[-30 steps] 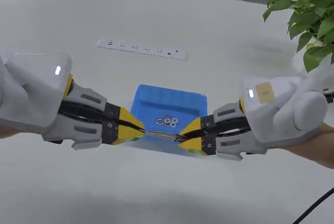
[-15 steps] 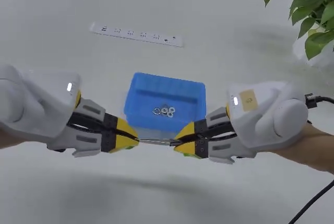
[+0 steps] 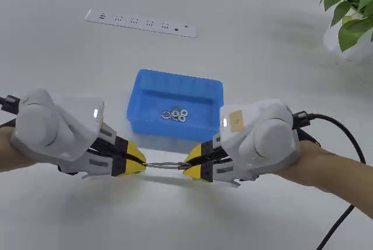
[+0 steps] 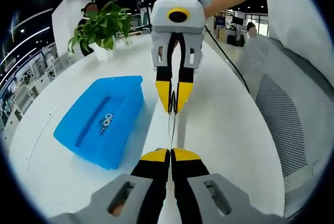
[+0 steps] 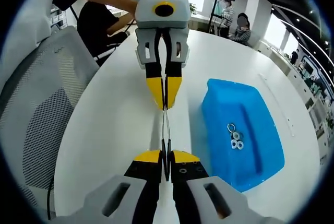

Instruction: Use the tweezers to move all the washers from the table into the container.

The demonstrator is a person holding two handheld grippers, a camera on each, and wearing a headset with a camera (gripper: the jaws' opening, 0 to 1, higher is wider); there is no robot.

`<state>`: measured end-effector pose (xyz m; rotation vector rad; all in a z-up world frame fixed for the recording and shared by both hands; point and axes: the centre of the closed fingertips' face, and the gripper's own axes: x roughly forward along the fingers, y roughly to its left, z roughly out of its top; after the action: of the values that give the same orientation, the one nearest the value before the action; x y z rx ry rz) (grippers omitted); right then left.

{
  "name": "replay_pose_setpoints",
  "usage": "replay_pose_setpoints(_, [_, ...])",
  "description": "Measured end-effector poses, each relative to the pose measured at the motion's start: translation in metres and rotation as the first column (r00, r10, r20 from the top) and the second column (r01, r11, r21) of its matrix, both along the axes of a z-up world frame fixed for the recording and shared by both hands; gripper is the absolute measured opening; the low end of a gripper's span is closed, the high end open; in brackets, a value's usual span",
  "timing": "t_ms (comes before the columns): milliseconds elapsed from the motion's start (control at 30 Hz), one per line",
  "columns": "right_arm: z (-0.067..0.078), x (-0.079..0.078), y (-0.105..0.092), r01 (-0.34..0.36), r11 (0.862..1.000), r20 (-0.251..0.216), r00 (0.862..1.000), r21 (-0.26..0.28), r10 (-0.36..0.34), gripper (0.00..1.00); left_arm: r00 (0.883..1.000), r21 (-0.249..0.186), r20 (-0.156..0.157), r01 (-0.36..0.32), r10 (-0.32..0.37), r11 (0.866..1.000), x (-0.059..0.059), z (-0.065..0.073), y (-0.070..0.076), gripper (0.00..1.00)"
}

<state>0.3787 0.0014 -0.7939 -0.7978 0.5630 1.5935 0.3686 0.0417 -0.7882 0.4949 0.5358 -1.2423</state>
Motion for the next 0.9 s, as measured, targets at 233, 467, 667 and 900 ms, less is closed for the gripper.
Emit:
replay_pose_setpoints(233, [-0.01,-0.001,0.001,0.026,0.999,-0.02,0.999,-0.045,-0.027,0.07,1.0,0.025,-0.016,0.001,0.0,1.0,0.001,-0.009,0.002,0.05])
replay_pose_setpoints(467, [-0.013,-0.001,0.0,0.035,0.997,-0.008,0.999,-0.069,-0.035,0.08,1.0,0.037,-0.024,-0.008,0.009,0.999,0.002,-0.014,0.003,0.05])
replay_pose_setpoints(667, [-0.014,0.001,-0.002,0.052,0.995,-0.014,0.998,-0.083,-0.054,0.09,0.999,0.039,-0.028,-0.017,0.018,0.999,0.003,-0.014,0.003,0.06])
replay_pose_setpoints(900, [-0.014,-0.002,-0.002,0.072,0.993,-0.049,0.996,-0.097,-0.077,0.1,0.998,0.031,-0.053,-0.033,0.035,0.999,0.002,-0.014,0.003,0.06])
